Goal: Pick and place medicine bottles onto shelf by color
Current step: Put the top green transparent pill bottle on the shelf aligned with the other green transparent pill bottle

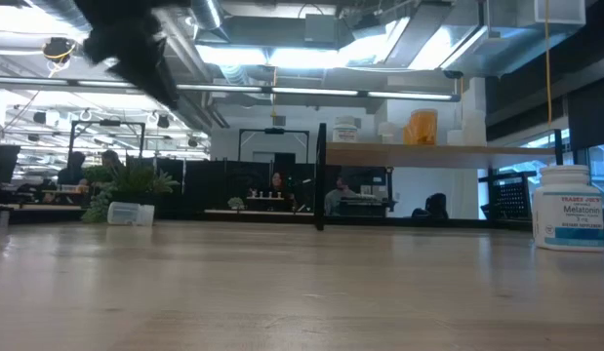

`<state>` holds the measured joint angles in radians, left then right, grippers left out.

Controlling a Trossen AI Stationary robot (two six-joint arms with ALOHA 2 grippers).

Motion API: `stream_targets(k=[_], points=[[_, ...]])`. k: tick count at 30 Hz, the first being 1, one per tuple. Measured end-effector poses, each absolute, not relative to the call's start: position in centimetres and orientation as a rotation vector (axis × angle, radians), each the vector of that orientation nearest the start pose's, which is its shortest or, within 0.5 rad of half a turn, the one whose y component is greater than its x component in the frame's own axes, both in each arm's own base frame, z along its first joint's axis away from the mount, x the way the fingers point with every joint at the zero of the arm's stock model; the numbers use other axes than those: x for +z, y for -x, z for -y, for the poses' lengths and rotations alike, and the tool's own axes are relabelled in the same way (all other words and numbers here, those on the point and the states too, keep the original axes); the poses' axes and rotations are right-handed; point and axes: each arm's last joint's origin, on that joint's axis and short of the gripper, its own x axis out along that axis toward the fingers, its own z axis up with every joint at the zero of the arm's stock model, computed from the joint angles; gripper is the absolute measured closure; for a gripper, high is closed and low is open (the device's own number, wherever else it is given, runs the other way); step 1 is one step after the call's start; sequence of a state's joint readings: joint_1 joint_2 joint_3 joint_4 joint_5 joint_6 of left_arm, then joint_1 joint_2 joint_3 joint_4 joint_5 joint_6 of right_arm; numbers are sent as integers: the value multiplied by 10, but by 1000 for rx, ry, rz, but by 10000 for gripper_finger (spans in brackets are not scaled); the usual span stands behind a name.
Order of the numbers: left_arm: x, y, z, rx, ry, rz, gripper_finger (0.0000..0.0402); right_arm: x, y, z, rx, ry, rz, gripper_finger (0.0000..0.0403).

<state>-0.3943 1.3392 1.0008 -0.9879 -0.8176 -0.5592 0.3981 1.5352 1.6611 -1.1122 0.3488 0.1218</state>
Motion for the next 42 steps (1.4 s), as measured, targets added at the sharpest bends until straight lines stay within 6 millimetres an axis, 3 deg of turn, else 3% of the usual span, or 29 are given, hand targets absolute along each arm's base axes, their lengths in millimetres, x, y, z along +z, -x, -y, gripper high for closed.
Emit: stream_targets(k=[6, 16, 22, 29, 33, 42], points=[[247, -209, 43, 675, -379, -1184, 143, 378, -279, -107, -11, 249, -916, 106], [216, -203, -10, 528, -219, -1509, 143, 378, -279, -106, 3, 313, -915, 106], [205, -207, -52, 363, -47, -1490, 143, 379, -280, -105, -7, 316, -913, 106], [198, -194, -95, 312, 90, -1462, 143, 379, -280, -105, -13, 302, -913, 106], [185, -182, -107, 261, 173, -1444, 143, 379, -280, -105, -13, 303, -913, 106], [167, -177, -117, 299, 100, -1384, 143, 379, -280, -105, -12, 305, -913, 106]])
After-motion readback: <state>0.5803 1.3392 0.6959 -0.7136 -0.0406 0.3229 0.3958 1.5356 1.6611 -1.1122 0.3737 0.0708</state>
